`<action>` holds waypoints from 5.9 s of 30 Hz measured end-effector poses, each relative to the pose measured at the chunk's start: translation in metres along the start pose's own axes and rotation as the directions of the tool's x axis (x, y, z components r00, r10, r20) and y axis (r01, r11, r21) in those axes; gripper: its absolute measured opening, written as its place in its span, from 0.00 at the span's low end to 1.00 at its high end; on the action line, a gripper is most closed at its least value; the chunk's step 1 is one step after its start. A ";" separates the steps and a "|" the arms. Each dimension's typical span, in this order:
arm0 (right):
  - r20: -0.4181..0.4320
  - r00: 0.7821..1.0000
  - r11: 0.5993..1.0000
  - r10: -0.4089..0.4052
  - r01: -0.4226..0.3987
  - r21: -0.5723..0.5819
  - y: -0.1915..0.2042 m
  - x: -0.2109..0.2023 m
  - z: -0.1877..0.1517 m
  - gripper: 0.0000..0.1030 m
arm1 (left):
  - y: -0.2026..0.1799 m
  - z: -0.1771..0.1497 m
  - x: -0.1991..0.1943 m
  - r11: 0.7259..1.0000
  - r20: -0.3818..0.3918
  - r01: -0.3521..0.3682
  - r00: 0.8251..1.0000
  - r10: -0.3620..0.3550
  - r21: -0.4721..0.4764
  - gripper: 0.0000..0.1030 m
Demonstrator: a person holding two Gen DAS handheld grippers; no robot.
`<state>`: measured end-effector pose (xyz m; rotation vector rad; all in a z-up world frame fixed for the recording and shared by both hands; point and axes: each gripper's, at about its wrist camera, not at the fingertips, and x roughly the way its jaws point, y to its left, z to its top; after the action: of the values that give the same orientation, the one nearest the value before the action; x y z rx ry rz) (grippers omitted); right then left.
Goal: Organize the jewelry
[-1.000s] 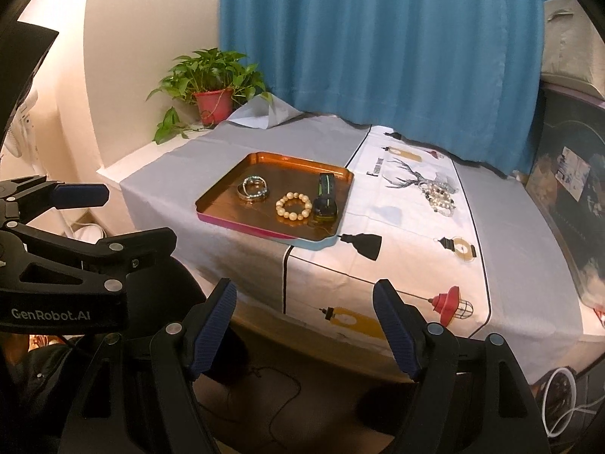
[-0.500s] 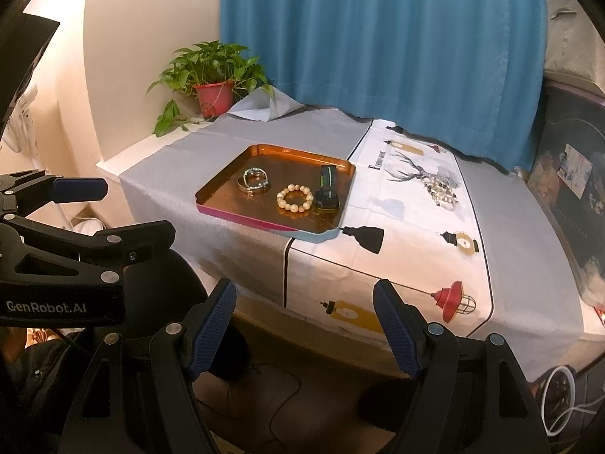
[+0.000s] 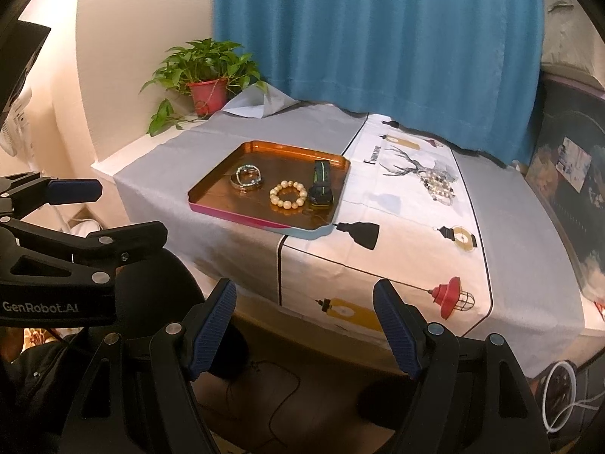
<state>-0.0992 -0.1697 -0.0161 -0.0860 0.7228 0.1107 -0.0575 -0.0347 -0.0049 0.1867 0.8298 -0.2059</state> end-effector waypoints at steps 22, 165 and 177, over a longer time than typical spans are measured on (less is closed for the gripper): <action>-0.075 0.990 0.976 -0.118 0.130 0.173 -0.110 0.055 0.008 0.73 | -0.034 0.069 0.058 0.998 -0.052 0.037 0.998 -0.035 0.040 0.87; -0.106 0.993 0.995 0.060 -0.068 -0.072 0.010 -0.003 0.018 0.06 | 0.049 0.015 0.005 0.947 0.023 0.308 0.952 -0.307 -0.088 0.05; -0.141 0.988 0.992 0.063 -0.077 -0.096 0.021 0.014 0.023 0.06 | 0.054 0.017 0.015 0.946 0.014 0.309 0.951 -0.309 -0.101 0.05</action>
<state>-0.0764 -0.1448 -0.0095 -0.1660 0.8582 0.2101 -0.0215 0.0119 -0.0003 -0.0413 0.8674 -0.4577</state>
